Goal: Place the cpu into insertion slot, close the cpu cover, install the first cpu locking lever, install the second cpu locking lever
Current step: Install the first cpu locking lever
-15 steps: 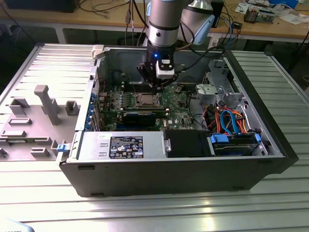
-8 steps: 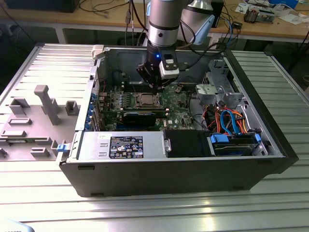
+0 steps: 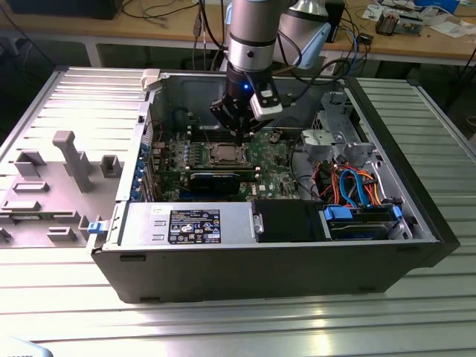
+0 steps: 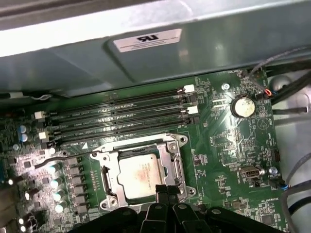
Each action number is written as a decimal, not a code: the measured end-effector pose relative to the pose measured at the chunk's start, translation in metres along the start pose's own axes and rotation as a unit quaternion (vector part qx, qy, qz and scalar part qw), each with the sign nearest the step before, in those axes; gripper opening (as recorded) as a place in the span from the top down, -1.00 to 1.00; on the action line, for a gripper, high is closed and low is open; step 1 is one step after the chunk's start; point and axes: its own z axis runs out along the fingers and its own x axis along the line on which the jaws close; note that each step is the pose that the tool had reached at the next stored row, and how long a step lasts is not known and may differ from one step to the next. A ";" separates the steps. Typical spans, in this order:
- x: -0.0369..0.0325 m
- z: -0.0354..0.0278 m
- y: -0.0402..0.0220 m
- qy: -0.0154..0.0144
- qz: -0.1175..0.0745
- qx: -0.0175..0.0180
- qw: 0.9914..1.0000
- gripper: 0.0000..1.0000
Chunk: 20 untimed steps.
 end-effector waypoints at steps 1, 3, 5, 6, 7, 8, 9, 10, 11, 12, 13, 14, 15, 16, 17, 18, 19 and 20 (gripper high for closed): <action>0.0000 0.0000 0.0000 0.000 -0.008 0.000 1.000 0.79; 0.0000 0.0000 0.0000 -0.001 -0.019 0.000 1.000 0.79; 0.0000 0.0000 0.0000 -0.001 -0.035 0.001 0.999 0.79; 0.0000 0.0000 0.0000 -0.002 -0.040 0.001 0.999 0.79; 0.0000 0.0000 0.0000 -0.002 -0.046 0.001 0.999 0.79; 0.0000 0.0000 0.0001 -0.002 -0.051 -0.001 0.999 0.79; 0.0001 0.0000 0.0001 -0.002 -0.055 -0.003 0.998 0.79; 0.0000 0.0000 0.0001 -0.002 -0.065 -0.003 0.998 0.79; 0.0000 0.0000 0.0000 -0.002 -0.071 -0.003 0.997 0.79; 0.0000 0.0000 0.0000 -0.002 -0.074 -0.003 0.997 0.79; 0.0000 0.0000 0.0000 -0.002 -0.075 -0.003 0.997 0.79; 0.0000 0.0000 0.0000 -0.002 -0.075 -0.003 0.997 0.79; 0.0000 0.0000 0.0000 -0.002 -0.075 -0.003 0.997 0.79; 0.0000 0.0000 0.0000 -0.002 -0.075 -0.003 0.997 0.79; 0.0000 0.0000 0.0000 -0.002 -0.075 -0.003 0.997 0.79; 0.0000 0.0001 0.0001 -0.002 -0.075 -0.001 0.997 0.79; 0.0000 -0.0003 0.0000 -0.002 -0.075 0.000 0.997 0.79; 0.0000 -0.0016 0.0000 -0.003 -0.075 0.000 0.997 0.79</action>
